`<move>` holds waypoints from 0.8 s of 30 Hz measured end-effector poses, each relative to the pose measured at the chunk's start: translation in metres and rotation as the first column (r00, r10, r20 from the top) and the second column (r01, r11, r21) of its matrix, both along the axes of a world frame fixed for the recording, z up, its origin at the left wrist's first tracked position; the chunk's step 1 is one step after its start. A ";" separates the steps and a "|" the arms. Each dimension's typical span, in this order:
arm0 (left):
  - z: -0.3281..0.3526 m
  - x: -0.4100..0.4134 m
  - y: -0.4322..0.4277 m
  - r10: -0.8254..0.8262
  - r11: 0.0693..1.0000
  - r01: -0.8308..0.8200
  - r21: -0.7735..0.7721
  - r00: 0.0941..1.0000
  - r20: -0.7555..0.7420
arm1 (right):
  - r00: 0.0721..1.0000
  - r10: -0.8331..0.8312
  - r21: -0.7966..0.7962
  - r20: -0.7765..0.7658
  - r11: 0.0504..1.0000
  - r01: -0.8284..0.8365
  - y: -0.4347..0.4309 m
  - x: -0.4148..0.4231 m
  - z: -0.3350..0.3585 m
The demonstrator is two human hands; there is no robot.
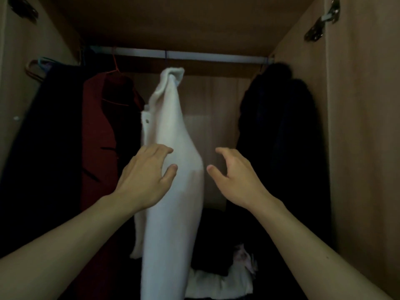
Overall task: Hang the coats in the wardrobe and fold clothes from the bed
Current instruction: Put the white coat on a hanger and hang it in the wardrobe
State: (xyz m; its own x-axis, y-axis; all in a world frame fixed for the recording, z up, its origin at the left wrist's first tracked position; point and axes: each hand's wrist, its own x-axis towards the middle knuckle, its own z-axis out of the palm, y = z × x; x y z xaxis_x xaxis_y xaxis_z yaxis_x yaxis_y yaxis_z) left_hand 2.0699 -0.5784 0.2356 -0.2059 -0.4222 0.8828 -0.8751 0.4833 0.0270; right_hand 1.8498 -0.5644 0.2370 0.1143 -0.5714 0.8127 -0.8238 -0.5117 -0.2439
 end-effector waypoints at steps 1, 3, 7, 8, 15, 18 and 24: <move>-0.001 -0.002 0.007 -0.003 1.000 0.003 0.003 1.000 0.001 | 1.000 -0.014 0.002 -0.008 1.000 0.014 0.009 -0.001 -0.001; -0.004 -0.005 0.022 -0.021 1.000 0.021 0.007 1.000 0.000 | 0.998 -0.046 0.001 -0.041 0.999 0.046 0.028 -0.002 -0.004; -0.013 -0.004 0.052 -0.063 0.998 0.062 0.033 0.998 0.014 | 0.986 -0.126 0.015 -0.104 0.992 0.128 0.071 0.002 -0.011; -0.016 -0.001 0.060 -0.075 0.996 0.074 0.041 0.997 0.017 | 0.983 -0.145 0.024 -0.113 0.989 0.148 0.082 0.004 -0.014; -0.056 0.023 0.101 -0.247 0.962 0.247 0.114 0.969 -0.012 | 0.951 -0.278 0.090 -0.133 0.953 0.290 0.163 0.021 -0.053; -0.071 0.019 0.117 -0.298 0.944 0.292 0.154 0.954 0.015 | 0.914 -0.360 0.139 -0.188 0.912 0.387 0.199 0.020 -0.068; -0.069 -0.014 0.163 -0.451 0.881 0.444 0.161 0.893 0.005 | 0.825 -0.520 0.152 -0.223 0.817 0.556 0.276 0.003 -0.082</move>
